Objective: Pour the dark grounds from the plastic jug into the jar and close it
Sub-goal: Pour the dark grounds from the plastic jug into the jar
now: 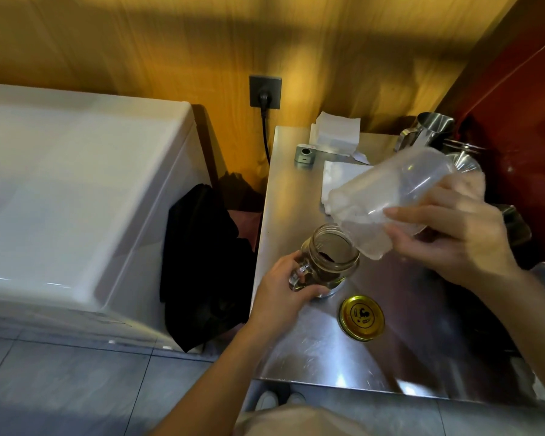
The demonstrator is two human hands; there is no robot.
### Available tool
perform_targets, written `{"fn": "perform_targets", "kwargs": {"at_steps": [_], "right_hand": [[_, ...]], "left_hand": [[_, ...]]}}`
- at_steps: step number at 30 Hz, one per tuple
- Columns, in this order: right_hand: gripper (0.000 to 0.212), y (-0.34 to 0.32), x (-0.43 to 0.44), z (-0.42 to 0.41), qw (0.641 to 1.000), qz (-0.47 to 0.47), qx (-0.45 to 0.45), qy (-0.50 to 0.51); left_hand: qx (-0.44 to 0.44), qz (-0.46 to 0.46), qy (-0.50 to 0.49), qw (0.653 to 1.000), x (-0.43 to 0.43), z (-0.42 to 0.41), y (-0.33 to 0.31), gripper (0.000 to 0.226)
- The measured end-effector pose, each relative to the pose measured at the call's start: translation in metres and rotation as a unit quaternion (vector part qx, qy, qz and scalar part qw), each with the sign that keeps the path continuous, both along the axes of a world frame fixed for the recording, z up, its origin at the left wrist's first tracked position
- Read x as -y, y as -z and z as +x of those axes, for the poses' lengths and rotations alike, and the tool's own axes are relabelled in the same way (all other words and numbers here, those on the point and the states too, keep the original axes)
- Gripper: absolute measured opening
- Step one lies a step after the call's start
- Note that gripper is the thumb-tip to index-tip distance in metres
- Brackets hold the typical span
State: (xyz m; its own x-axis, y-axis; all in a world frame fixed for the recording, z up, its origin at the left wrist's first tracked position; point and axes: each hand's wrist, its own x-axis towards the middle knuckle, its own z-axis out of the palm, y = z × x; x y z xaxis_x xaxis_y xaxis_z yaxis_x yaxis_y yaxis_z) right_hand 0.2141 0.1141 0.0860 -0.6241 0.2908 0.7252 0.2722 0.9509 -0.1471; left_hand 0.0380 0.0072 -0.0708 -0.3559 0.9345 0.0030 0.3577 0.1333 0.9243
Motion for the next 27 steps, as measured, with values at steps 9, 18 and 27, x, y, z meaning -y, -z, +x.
{"fn": "perform_targets", "kwargs": {"at_steps": [9,18,27], "right_hand": [[0.024,0.062,-0.009,0.018,0.781,-0.402,-0.422,0.224],[0.035,0.129,-0.009,0.035,0.676,-0.498,-0.479,0.259],[0.03,0.138,-0.003,0.037,0.668,-0.505,-0.476,0.269]], "left_hand": [[0.008,-0.008,0.007,1.0,0.0,0.0,-0.004,0.046],[-0.005,-0.017,0.027,0.999,-0.003,-0.005,0.005,0.056],[-0.009,-0.021,0.031,0.999,-0.005,-0.008,0.006,0.051]]}}
